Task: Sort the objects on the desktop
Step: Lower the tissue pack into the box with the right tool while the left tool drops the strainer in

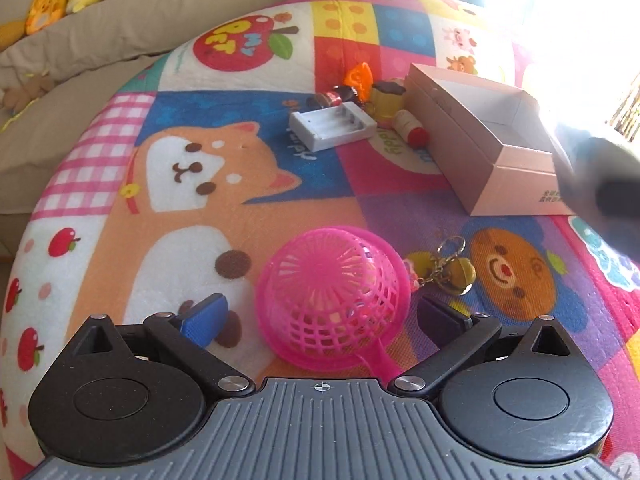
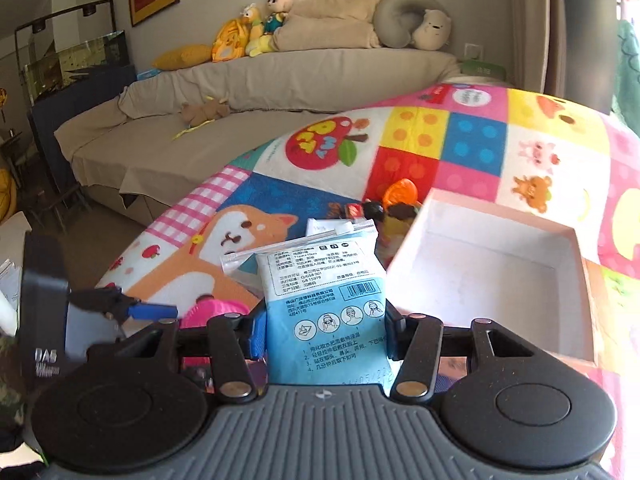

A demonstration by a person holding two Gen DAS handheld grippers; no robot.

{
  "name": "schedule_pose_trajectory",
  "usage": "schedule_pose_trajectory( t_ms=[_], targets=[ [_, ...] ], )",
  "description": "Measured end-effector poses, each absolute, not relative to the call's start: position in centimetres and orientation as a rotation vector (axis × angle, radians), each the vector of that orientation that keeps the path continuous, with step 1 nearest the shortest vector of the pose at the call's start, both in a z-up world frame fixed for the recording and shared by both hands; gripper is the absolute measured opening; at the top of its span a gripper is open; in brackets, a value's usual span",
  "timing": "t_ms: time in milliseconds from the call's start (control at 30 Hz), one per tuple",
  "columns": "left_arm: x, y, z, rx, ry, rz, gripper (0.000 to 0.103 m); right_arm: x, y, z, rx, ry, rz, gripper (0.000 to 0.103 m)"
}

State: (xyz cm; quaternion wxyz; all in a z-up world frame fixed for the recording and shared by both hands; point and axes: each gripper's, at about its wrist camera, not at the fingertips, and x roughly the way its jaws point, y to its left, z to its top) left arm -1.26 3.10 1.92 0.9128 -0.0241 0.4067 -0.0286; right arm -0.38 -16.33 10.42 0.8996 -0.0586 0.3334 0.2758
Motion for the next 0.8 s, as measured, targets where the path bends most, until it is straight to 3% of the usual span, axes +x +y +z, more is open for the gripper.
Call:
schedule_pose_trajectory(
  t_ms=[133, 167, 200, 500, 633, 800],
  targets=[
    [-1.4, 1.9, 2.4, -0.041, 0.829, -0.094, 0.097, -3.4, -20.5, 7.9, -0.129, 0.795, 0.476, 0.052],
    [-1.5, 1.6, 2.5, -0.027, 0.828, -0.093, 0.083, -4.1, -21.3, 7.1, -0.123, 0.822, 0.455, 0.052],
    [-1.5, 1.2, 2.5, -0.009, 0.829, -0.09, 0.08, -4.6, -22.2, 6.4, -0.109, 0.846, 0.436, 0.052],
    [-6.3, -0.7, 5.7, 0.105, 0.745, -0.172, 0.078, -8.8, -26.3, 4.7, -0.008, 0.865, 0.346, 0.052],
    [-7.2, -2.5, 10.8, 0.094, 0.616, -0.269, 0.077, -10.1, -27.8, 7.6, -0.017, 0.772, 0.341, 0.052],
    [-1.6, -7.3, 15.4, 0.155, 0.471, -0.374, 0.078, -8.5, -29.2, 13.1, -0.017, 0.567, 0.287, 0.052]
  ],
)
